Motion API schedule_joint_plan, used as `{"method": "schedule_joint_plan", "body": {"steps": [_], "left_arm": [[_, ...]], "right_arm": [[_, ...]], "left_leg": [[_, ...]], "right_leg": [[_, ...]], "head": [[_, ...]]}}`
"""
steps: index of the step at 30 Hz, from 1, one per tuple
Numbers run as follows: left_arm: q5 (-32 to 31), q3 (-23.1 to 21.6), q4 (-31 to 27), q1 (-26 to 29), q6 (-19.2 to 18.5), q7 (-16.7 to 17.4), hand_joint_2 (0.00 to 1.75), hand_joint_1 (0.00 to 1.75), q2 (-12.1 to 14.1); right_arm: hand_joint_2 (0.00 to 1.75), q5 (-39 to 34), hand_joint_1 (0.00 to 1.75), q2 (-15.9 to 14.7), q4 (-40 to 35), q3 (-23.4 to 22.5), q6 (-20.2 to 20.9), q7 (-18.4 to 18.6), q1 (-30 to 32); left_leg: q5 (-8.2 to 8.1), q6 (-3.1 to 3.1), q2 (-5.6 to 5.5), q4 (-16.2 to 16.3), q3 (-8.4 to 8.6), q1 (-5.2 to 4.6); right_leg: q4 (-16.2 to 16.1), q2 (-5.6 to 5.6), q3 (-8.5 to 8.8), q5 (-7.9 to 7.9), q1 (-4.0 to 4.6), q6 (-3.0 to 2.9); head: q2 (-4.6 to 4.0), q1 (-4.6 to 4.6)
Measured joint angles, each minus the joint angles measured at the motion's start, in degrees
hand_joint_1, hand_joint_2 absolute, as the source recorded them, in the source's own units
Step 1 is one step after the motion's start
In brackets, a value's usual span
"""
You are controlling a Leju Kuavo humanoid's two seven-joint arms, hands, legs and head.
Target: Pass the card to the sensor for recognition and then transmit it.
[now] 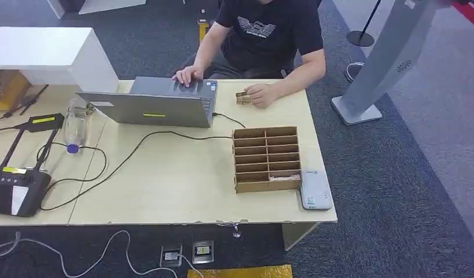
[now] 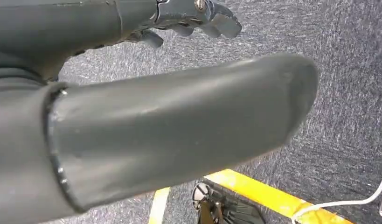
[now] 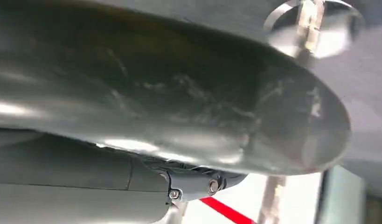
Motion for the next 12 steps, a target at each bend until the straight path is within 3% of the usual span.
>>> {"method": "schedule_joint_plan", "body": {"steps": [8, 12], "left_arm": [[0.4, 0.0, 0.0, -0.1, 0.7, 1.3, 0.00, 0.00, 0.1], [1.0, 0.0, 0.0, -0.1, 1.1, 2.1, 0.00, 0.00, 0.0]], "right_arm": [[0.00, 2.2, 0.00, 6.6, 0.3, -4.2, -0.2, 0.9, 0.2], [0.00, 2.8, 0.00, 9.9, 0.6, -6.1, -0.2, -3.5, 0.2]], "left_leg": [[0.02, -0.03, 0.00, 0.0, 0.01, 0.00], [0.02, -0.03, 0.00, 0.0, 0.01, 0.00]], "right_leg": [[0.0, 0.00, 0.03, 0.00, 0.00, 0.00], [0.0, 0.01, 0.02, 0.00, 0.00, 0.00]], "head": [[0.00, 0.00], [0.00, 0.00]]}}
